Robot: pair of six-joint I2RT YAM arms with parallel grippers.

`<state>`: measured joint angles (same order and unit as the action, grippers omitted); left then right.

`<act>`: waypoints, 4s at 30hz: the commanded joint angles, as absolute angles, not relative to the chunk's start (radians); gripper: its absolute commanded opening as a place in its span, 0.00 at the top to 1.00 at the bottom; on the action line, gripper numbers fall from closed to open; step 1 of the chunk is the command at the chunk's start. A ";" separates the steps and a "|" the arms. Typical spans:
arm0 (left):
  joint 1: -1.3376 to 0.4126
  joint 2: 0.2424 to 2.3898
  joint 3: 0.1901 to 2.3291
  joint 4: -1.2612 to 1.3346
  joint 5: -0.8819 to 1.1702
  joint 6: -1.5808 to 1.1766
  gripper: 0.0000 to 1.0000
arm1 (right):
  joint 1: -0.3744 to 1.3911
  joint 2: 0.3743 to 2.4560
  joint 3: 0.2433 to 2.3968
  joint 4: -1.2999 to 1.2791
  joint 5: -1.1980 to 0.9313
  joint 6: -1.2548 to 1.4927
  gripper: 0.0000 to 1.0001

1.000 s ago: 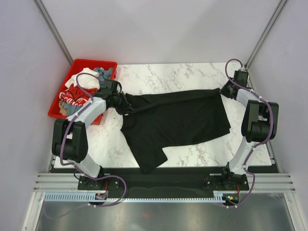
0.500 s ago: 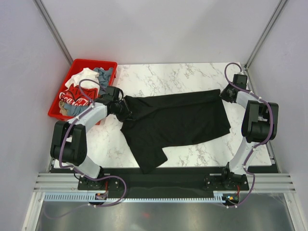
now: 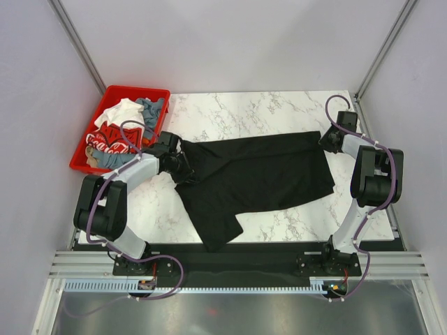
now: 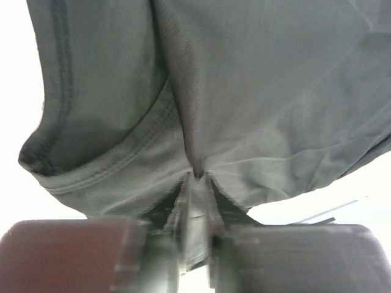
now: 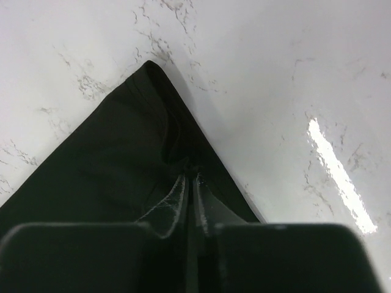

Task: Fold and stack the t-shirts
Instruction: Fold the tshirt

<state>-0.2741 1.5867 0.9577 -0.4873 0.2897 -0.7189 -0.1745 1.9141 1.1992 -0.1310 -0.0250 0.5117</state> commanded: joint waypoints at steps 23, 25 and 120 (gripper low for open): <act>-0.130 1.814 1.342 -0.443 0.478 -0.612 0.60 | 0.316 1.640 1.028 0.072 -0.104 0.578 0.85; -0.121 1.850 1.376 -0.439 0.521 -0.624 0.64 | 0.394 1.658 0.985 0.190 -0.097 0.565 0.85; -0.061 1.976 1.381 -0.440 0.397 -0.607 0.55 | 0.718 1.766 0.980 0.293 0.009 0.575 1.00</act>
